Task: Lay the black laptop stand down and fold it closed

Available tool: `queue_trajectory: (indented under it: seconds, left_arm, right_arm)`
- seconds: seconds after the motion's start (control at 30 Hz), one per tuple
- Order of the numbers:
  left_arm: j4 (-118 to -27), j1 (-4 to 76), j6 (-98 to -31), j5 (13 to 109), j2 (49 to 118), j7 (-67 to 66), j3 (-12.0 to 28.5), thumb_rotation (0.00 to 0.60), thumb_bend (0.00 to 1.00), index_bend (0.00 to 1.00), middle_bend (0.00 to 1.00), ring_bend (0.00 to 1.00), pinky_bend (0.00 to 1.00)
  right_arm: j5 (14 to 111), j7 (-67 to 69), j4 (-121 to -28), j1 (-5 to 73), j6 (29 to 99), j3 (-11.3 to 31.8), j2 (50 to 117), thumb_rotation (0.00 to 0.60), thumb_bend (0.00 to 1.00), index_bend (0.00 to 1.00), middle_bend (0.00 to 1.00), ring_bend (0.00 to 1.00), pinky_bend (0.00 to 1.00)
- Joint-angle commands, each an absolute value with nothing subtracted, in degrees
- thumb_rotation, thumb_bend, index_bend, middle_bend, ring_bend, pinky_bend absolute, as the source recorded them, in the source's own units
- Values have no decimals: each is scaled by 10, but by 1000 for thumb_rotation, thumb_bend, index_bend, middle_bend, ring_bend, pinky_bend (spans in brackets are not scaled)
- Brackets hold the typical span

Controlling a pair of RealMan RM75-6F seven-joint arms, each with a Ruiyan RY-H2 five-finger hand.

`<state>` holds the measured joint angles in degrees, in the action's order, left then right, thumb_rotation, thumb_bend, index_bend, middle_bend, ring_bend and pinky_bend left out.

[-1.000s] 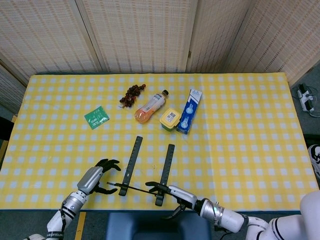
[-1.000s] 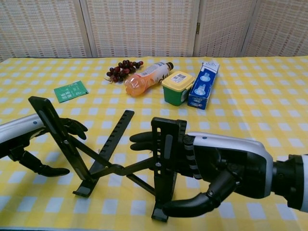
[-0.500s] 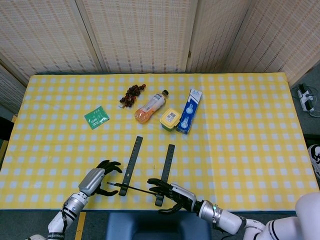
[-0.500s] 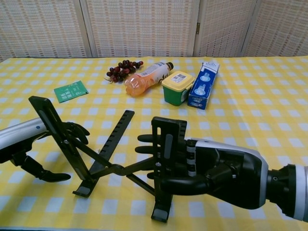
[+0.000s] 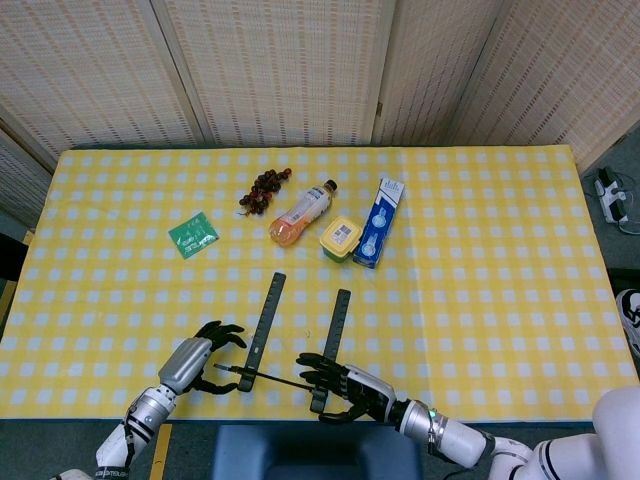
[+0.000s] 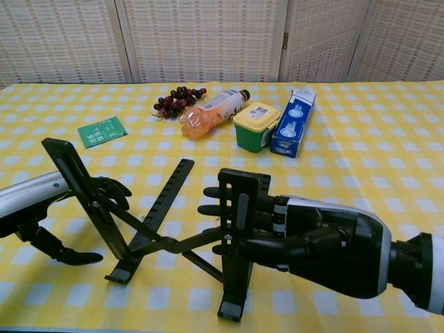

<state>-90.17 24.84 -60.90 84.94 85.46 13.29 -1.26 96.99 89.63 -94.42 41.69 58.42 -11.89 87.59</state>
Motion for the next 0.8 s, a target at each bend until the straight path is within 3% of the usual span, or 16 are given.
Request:
queue_trajectory:
  seconds: [0.03,0.37,0.8]
  left_arm:
    - [-896,251,-607,855,858,137,-16,600,220,383,215,177,88]
    - [-874,256,-602,850,881,122,-14,600,233,461,218,183,90]
    - [-863,248,-610,837,899,119,-12,600,255,522,250,201,92]
  right_arm:
    - [984,783,-960,413,608,-101,861,600,271,0,19,64,0]
    - [968,700,-1026,415,616,-72,823,600,272,0,19,64,0]
    - [963,713,-1015,406,616,-75,830,600,271,0,19,62,0]
